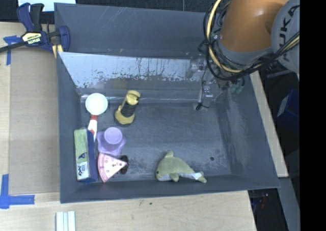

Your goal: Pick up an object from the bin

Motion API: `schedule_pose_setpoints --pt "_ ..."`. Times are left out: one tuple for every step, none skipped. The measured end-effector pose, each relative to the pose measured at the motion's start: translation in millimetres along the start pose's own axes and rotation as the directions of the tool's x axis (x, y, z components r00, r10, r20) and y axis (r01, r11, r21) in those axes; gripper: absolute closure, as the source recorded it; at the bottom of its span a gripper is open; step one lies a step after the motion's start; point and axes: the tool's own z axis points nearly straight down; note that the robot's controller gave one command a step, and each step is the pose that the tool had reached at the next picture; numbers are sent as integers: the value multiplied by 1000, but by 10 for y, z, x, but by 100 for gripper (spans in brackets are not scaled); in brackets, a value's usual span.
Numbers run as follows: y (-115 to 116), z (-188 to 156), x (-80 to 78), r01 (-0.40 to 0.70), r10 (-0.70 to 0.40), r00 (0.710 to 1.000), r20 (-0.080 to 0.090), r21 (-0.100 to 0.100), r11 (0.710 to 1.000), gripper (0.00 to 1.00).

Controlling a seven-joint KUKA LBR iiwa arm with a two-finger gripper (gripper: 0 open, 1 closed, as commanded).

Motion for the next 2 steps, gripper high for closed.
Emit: schedule_pose_setpoints --pt "0 0 0 0 0 1000 0 0 1000 0" --pt "122 -1173 150 24 -24 1000 1 0 1000 0"
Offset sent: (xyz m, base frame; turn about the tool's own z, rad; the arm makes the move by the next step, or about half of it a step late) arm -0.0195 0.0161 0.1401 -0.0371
